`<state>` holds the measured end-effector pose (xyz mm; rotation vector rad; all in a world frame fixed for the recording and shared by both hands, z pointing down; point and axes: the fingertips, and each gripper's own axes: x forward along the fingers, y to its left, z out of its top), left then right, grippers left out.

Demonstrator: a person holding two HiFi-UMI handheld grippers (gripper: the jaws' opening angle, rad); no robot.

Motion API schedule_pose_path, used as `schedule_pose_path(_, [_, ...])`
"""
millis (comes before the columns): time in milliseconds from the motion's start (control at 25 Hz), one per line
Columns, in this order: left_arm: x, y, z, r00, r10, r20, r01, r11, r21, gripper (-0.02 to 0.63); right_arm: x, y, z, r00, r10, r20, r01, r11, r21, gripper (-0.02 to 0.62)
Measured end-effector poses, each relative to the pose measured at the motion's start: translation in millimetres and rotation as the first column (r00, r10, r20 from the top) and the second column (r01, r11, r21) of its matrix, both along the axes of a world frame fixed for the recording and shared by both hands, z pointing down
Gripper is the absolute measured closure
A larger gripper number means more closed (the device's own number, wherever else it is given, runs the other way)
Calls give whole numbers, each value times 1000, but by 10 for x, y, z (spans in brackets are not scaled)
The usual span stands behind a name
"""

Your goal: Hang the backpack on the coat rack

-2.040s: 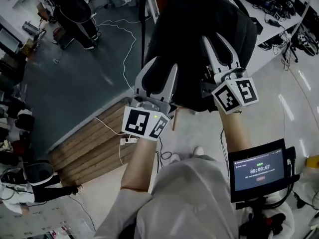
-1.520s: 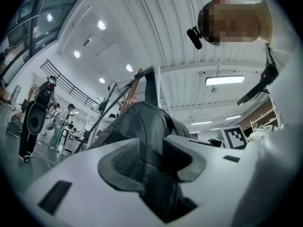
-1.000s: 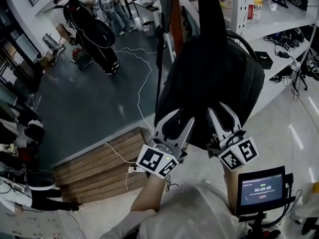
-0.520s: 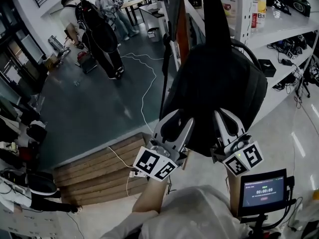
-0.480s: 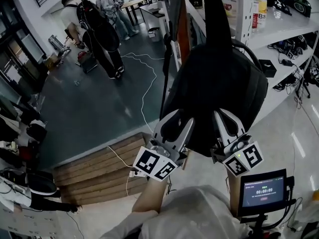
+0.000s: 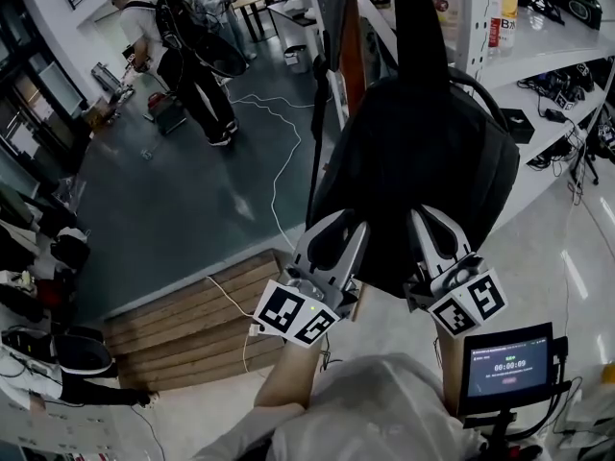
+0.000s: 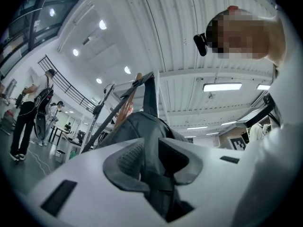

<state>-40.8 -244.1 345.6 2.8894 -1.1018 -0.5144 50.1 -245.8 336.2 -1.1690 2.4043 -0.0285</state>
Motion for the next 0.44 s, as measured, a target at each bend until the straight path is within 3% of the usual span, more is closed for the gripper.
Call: schedule_pose_path(440, [-6, 15, 49, 1000, -6, 5, 6, 1000, -12, 577, 1, -8, 73, 1000, -29, 8, 29, 999, -28, 586])
